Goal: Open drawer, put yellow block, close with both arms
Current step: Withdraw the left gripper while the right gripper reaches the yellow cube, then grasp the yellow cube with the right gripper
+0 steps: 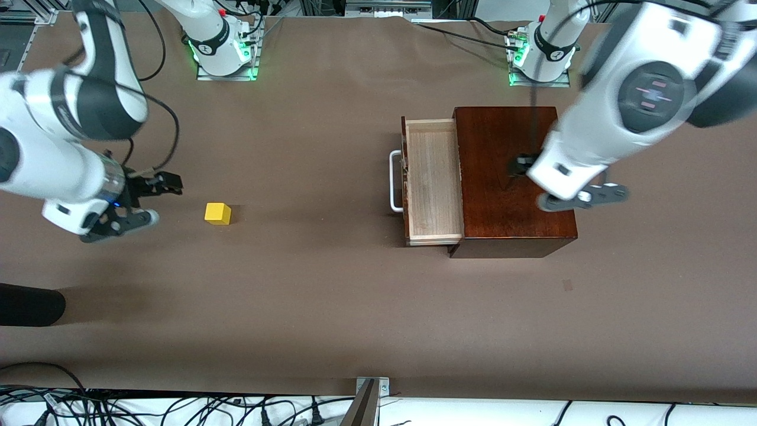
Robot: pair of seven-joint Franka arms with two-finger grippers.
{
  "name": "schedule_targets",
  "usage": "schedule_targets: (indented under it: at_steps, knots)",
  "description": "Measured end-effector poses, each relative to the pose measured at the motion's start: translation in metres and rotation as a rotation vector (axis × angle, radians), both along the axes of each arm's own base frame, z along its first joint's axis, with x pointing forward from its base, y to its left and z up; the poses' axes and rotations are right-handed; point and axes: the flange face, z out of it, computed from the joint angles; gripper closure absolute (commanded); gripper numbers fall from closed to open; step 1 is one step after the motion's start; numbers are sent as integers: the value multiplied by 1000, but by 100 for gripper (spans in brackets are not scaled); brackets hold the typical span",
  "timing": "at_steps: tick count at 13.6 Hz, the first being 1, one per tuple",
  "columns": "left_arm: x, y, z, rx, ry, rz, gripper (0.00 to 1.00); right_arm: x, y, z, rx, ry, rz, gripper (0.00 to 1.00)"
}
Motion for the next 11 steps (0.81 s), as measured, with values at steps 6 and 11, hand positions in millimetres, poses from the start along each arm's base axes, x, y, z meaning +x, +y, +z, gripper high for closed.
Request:
schedule_targets:
  at_steps: [6,11]
  knots:
    - [-1,94,35,-26,-100,-200,0,2,-1,-122,16,16,-131,0]
    - [-7,140,26,-33,-283,-163,0,-25,-8,-182,-6,-32,-247,0]
